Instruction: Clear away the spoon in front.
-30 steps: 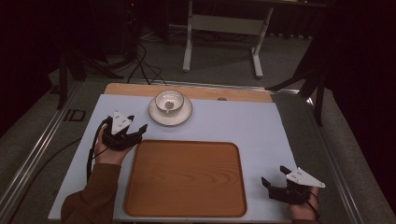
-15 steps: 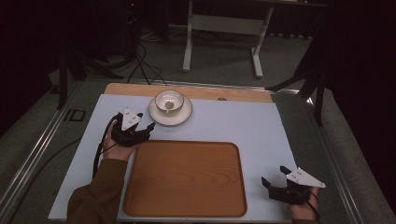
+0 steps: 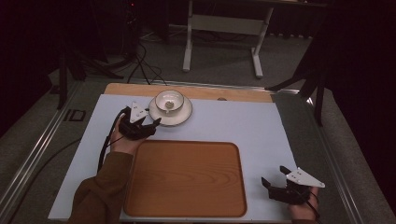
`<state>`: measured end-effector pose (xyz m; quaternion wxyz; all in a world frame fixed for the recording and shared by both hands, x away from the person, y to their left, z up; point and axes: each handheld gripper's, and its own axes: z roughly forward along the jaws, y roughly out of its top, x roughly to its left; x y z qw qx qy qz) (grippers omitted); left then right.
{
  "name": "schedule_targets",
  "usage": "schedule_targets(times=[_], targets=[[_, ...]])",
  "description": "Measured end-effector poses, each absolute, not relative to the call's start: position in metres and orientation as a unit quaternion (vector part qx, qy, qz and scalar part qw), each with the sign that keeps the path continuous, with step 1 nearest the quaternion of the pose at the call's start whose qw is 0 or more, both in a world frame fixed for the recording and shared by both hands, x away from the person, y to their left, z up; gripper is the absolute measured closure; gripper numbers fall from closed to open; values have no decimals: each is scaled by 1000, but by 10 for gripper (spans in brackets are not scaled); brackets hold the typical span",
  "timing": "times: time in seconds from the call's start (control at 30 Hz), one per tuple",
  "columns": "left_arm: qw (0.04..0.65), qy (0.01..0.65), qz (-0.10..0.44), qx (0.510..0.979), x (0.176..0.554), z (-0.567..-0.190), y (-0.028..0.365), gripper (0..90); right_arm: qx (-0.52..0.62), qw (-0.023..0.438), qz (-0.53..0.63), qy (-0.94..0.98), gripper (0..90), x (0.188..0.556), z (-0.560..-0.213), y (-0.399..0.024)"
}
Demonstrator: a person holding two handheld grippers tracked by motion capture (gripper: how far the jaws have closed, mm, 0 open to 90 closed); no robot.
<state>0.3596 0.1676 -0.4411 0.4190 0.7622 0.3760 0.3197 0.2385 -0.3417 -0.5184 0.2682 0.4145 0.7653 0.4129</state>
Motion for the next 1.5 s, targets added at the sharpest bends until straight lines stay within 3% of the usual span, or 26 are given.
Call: schedule_targets(times=[0.5, 1.2, 1.5], targets=[[404, 368, 316, 775, 379, -446, 158, 443, 414, 268, 413, 766, 133, 238, -518, -342], [392, 353, 299, 795, 405, -459, 143, 572, 414, 268, 412, 766, 134, 239, -519, -342], [375, 348, 301, 805, 414, -465, 130, 582, 413, 268, 412, 767, 134, 239, -518, -342]])
